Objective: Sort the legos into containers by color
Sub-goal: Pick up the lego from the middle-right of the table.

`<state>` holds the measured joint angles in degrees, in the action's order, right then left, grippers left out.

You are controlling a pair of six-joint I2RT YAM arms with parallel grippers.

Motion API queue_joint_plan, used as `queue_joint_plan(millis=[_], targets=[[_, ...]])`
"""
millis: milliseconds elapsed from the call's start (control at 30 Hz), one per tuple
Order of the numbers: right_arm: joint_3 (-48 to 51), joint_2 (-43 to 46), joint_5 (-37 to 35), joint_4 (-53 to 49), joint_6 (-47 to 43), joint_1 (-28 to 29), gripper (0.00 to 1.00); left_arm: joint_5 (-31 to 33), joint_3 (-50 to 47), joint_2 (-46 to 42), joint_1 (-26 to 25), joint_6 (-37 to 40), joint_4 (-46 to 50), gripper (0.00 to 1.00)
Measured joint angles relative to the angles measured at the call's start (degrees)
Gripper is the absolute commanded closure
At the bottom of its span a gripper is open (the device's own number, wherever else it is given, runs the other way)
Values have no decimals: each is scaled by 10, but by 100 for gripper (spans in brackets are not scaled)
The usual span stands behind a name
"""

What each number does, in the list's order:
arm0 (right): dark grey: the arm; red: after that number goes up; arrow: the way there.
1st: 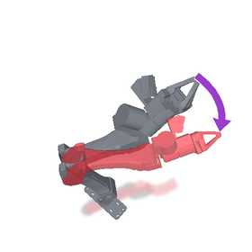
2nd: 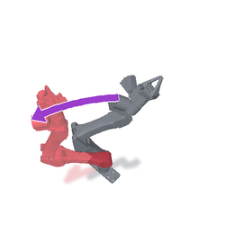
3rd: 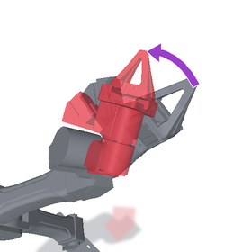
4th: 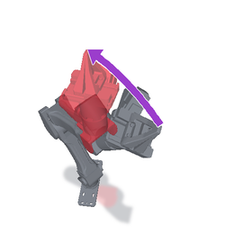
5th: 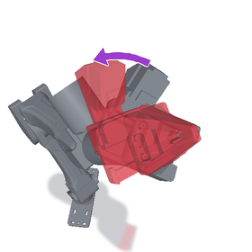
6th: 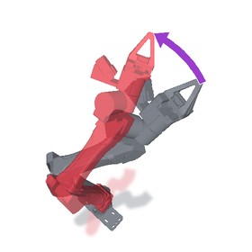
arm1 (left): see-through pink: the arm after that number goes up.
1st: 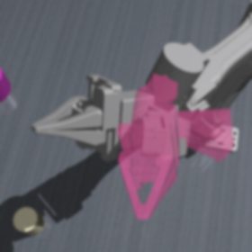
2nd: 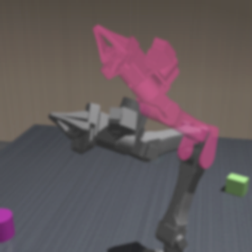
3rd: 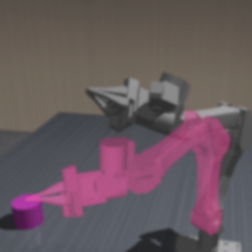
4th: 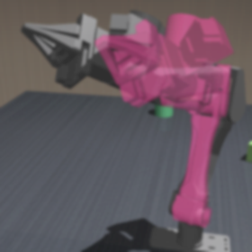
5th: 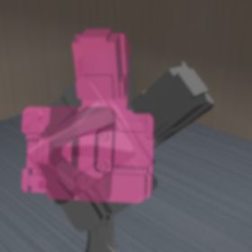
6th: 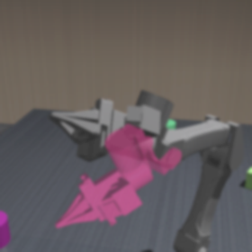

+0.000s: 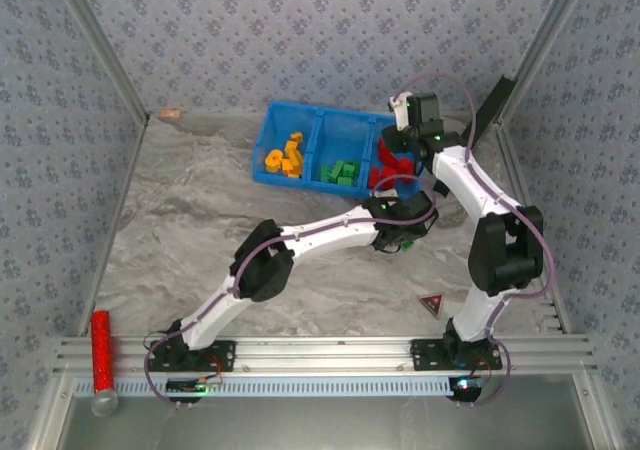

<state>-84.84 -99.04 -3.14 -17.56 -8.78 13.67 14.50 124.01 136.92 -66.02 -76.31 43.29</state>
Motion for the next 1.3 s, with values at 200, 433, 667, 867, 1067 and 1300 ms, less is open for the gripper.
queue_joint_plan(millis=[200, 433, 667, 867, 1067, 1300], targets=[[0, 16, 15, -4, 0, -13, 47, -3, 107, 78, 0, -25, 57, 20], [5, 47, 35, -4, 2, -37, 45, -14, 113, 101, 6, -57, 109, 24], [23, 80, 45, 11, 4, -40, 45, -30, 122, 106, 14, -77, 129, 38], [38, 80, 45, 13, 4, -45, 44, -55, 105, 101, 25, -56, 141, 58], [57, 94, 45, 15, 5, -48, 44, -113, -36, 25, 46, 19, 51, 67], [87, 106, 45, 14, 7, -59, 44, -156, -150, -45, 110, 108, 42, 75]])
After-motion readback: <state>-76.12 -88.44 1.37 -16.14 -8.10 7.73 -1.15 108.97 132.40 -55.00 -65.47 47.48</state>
